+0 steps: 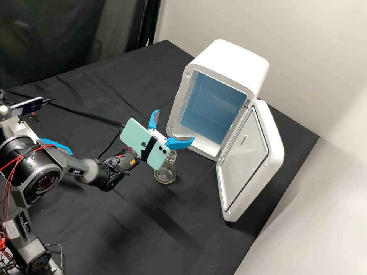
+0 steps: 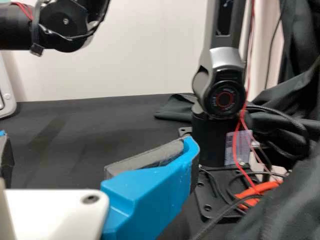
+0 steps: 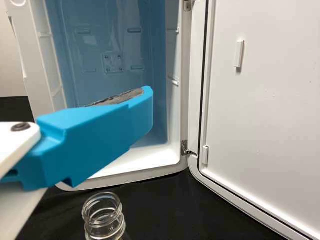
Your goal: Place the flask in the incubator
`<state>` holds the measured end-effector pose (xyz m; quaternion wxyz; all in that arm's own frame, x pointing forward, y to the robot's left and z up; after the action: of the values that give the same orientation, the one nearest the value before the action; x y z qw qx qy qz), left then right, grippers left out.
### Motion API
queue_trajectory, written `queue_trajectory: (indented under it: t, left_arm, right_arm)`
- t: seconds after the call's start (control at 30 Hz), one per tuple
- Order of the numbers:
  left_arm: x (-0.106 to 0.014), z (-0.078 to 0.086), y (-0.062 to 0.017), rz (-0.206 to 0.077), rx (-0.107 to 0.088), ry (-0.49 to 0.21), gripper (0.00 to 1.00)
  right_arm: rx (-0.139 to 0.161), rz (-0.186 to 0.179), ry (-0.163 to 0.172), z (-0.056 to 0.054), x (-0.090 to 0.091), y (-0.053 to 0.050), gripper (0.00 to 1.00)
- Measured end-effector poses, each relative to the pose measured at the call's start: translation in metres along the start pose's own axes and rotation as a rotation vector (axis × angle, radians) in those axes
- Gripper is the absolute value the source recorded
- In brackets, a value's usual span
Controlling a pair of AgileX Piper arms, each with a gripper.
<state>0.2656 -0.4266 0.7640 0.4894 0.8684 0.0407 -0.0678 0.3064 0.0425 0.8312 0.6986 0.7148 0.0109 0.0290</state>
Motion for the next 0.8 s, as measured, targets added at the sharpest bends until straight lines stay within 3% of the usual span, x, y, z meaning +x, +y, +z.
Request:
queue_trajectory:
  t: [0.2,0.4,0.47,0.63,0.8]
  left_arm:
    - [-0.002,-0.009,0.0007,0.004,-0.015,0.036,1.00]
    - [-0.004,-0.029,0.0043,0.019,-0.053,0.109,1.00]
    - [-0.004,-0.038,0.0011,0.009,-0.071,0.137,1.00]
    - [-0.005,-0.060,-0.0101,-0.039,-0.076,0.197,1.00]
    - [-0.010,-0.083,-0.0176,-0.065,-0.096,0.279,1.00]
  right_arm:
    - [0.000,0.000,0.000,0.000,0.000,0.000,1.00]
    - [0.000,0.000,0.000,0.000,0.000,0.000,1.00]
    - [0.000,0.000,0.000,0.000,0.000,0.000,1.00]
    - [0.000,0.000,0.000,0.000,0.000,0.000,1.00]
    - [0.000,0.000,0.000,0.000,0.000,0.000,1.00]
